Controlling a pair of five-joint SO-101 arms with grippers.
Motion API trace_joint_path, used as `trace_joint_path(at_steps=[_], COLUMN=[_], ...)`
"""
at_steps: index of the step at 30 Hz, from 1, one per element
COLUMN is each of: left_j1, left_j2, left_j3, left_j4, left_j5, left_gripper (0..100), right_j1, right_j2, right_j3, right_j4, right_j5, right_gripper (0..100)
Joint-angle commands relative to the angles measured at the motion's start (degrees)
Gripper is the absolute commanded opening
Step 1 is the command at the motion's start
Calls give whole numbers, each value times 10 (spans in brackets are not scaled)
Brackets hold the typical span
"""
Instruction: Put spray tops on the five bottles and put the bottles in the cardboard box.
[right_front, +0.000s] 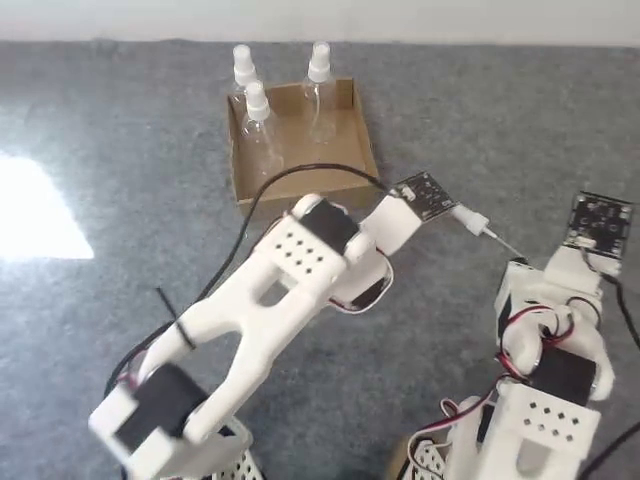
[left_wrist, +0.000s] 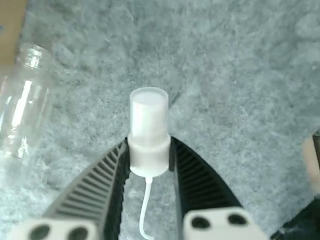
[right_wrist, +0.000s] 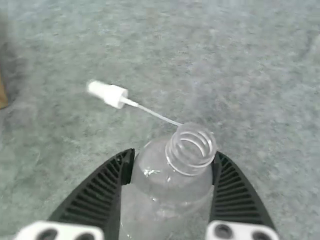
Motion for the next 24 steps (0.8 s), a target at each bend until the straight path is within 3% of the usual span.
trace_joint_path(at_steps=[1,8,17,24], left_j1=[-5,-6,-88,-143], left_j2=[-103,-207,-379,-479], left_j3=[37,89,153,188], left_j4=[-40,-57,-87,-120], left_j5=[11,33,35,67], left_gripper=[12,12,12,12], right_j1=[-38,-129,-230,-349], right_j2=[-14,-14,-14,-13], right_j3=[-47,-108,-154,-177], right_j4=[27,70,74,43], right_j5=[-2,28,31,31], right_gripper=[148,148,147,147])
